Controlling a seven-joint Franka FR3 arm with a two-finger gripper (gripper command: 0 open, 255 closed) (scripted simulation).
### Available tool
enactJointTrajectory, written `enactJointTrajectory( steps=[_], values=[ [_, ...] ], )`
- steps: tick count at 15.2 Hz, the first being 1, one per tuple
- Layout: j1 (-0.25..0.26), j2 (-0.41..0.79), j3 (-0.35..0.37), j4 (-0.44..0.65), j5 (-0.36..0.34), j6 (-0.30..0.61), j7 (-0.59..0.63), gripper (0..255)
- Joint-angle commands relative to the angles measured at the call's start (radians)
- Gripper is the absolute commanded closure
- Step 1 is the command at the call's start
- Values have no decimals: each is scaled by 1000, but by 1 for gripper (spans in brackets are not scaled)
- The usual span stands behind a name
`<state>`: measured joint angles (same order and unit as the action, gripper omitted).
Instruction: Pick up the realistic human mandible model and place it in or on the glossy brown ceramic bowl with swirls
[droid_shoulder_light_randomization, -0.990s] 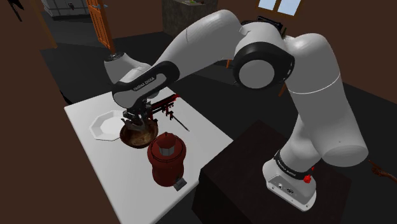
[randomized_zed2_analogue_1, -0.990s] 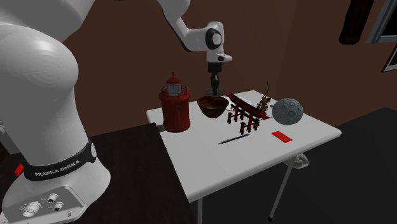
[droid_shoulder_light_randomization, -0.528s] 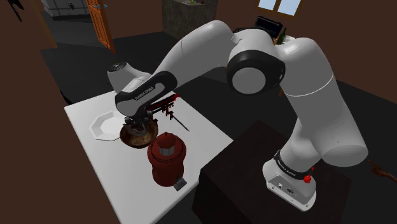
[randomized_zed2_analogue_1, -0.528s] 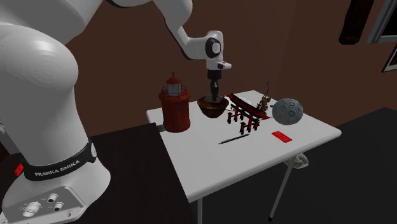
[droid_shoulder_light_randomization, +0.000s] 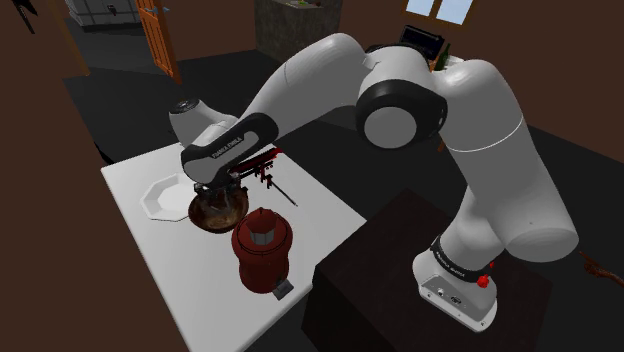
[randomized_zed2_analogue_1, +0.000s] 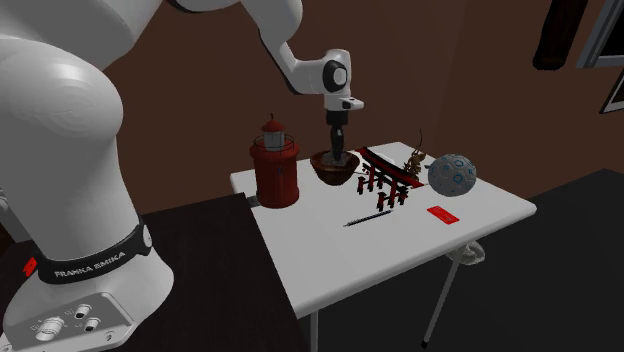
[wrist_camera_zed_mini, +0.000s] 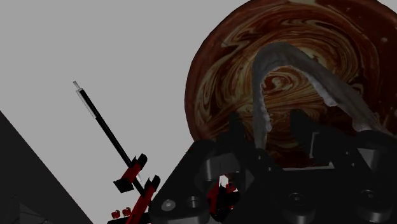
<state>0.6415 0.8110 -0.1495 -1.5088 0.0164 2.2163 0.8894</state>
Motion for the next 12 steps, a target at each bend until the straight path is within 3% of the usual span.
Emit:
enactJointTrajectory(
  steps=[1,5,9,12],
  values=[
    [0,0,0,0,0,0,0,0],
    [0,0,0,0,0,0,0,0],
    [9,-68,-5,21,-6,-89,3,0],
    [9,-68,-5,21,-6,-89,3,0]
  ],
)
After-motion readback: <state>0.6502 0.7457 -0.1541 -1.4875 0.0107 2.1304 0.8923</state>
